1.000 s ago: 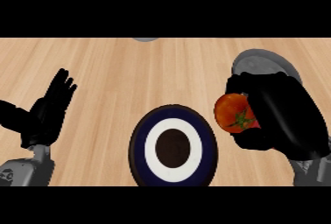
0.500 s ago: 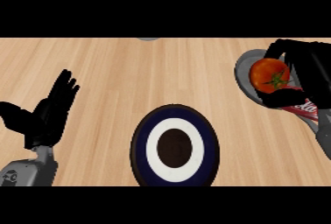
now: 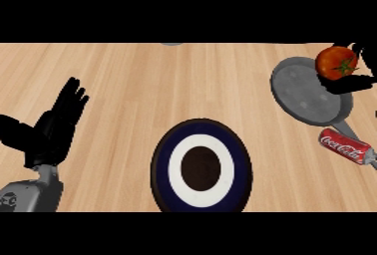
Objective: Pick the tomato from the plate and place it in the pan
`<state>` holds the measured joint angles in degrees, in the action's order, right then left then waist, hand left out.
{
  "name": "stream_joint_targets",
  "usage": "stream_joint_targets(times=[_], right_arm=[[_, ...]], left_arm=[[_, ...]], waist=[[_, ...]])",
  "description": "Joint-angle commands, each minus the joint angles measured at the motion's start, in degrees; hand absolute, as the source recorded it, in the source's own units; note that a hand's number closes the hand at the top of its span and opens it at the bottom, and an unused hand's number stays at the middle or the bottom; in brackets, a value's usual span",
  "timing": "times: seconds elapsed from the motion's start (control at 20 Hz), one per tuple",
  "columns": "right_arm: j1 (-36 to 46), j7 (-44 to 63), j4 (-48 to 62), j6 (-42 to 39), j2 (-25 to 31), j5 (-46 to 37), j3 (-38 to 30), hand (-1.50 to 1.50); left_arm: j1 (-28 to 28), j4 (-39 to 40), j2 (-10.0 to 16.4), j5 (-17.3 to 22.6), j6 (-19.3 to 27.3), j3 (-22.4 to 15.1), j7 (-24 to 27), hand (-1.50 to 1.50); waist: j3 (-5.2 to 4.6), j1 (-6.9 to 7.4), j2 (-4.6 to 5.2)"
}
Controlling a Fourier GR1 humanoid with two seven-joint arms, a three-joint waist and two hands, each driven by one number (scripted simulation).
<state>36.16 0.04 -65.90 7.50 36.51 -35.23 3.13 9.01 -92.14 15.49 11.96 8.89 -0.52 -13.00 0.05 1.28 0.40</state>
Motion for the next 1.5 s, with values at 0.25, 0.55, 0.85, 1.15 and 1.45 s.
stream_joint_targets(times=[0.25, 0.55, 0.85, 1.15, 1.45], right_arm=[[7.26, -24.69, 29.97, 6.48, -3.72, 0.43, -4.48, 1.50], [12.35, -29.09, 45.16, 10.97, -3.30, -3.91, -5.08, 1.50], [15.56, -20.87, 54.16, 3.75, -3.99, -1.74, -7.82, -1.50], [16.27, -29.13, 56.72, 2.25, -3.62, 0.32, -10.49, -1.50], [14.44, -37.22, 56.65, -4.46, -0.41, 11.42, -21.13, -1.50]], left_arm=[[4.47, 3.84, -0.91, -1.53, -0.57, 0.10, 0.75, 0.00], [0.26, 0.64, -1.27, -0.63, -2.33, -0.16, 1.57, 0.00], [2.12, 1.16, -1.98, -1.07, -1.63, -0.75, -0.12, 0.00], [1.59, 3.68, -3.37, -2.03, -1.33, -0.65, 2.69, 0.00], [-0.23, 1.56, -3.94, -2.57, -0.66, -1.26, 2.39, 0.00]], waist=[[0.05, 0.49, 0.41], [0.09, 1.72, 0.56], [0.16, 2.49, 0.94], [0.18, 2.06, 1.05], [0.23, 1.40, 0.77]])
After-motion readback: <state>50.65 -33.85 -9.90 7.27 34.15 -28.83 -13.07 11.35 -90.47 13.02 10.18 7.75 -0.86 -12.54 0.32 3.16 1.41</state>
